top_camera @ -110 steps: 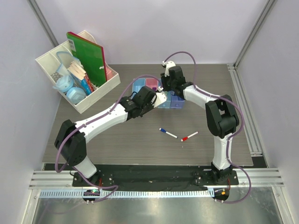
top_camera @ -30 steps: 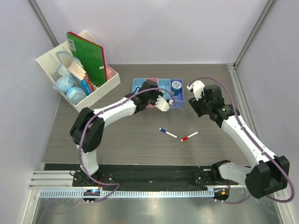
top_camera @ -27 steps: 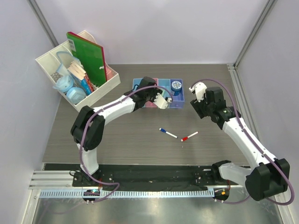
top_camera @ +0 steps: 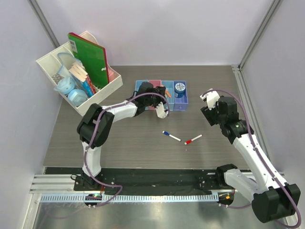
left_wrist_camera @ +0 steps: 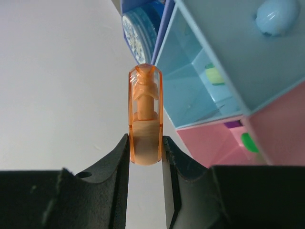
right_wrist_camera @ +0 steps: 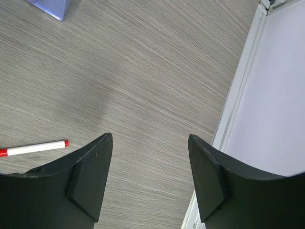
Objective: Sort the stationery into containers
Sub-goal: Place the pen in the storage box.
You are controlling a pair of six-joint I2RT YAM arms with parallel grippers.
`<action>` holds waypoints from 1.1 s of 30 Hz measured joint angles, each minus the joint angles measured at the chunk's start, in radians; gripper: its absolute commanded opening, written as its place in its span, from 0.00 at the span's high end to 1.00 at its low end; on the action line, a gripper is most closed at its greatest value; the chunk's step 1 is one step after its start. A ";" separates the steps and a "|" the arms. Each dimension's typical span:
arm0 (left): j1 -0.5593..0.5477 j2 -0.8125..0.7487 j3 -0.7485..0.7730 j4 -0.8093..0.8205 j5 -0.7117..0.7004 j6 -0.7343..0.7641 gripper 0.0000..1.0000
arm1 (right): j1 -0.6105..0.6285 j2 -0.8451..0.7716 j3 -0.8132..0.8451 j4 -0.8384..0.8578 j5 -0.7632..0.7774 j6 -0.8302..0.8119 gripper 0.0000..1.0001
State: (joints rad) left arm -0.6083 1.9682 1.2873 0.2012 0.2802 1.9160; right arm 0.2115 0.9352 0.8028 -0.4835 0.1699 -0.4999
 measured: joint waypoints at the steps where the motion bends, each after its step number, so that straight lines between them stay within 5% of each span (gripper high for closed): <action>1: 0.000 0.015 0.000 0.013 0.003 0.000 1.00 | 0.000 -0.006 -0.005 0.001 -0.001 -0.001 0.30; 2: 0.000 0.027 0.001 0.027 0.005 0.000 1.00 | -0.001 -0.013 -0.011 0.001 -0.001 -0.002 0.30; 6: 0.000 0.082 0.012 0.073 0.010 0.000 0.60 | -0.005 -0.031 -0.032 0.001 -0.007 -0.008 0.30; 8: 0.000 0.107 0.024 0.087 0.009 -0.002 0.50 | -0.006 -0.037 -0.041 0.000 -0.008 -0.013 0.30; 9: 0.000 0.114 0.030 0.092 0.009 -0.002 0.33 | -0.006 -0.038 -0.044 0.000 -0.010 -0.014 0.30; 12: 0.000 0.118 0.056 0.131 0.010 -0.012 0.17 | -0.009 -0.040 -0.049 0.000 -0.019 -0.018 0.30; 26: -0.026 0.044 0.013 0.164 -0.074 -0.130 0.11 | -0.012 -0.001 -0.048 -0.037 -0.121 -0.018 0.29; 33: -0.208 -0.192 0.111 -0.216 -0.365 -0.535 0.17 | -0.012 0.048 0.005 -0.142 -0.229 -0.041 0.28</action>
State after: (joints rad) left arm -0.8158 1.7767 1.3983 -0.0147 -0.0845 1.3811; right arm 0.1997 0.9829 0.8074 -0.6258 -0.0586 -0.5411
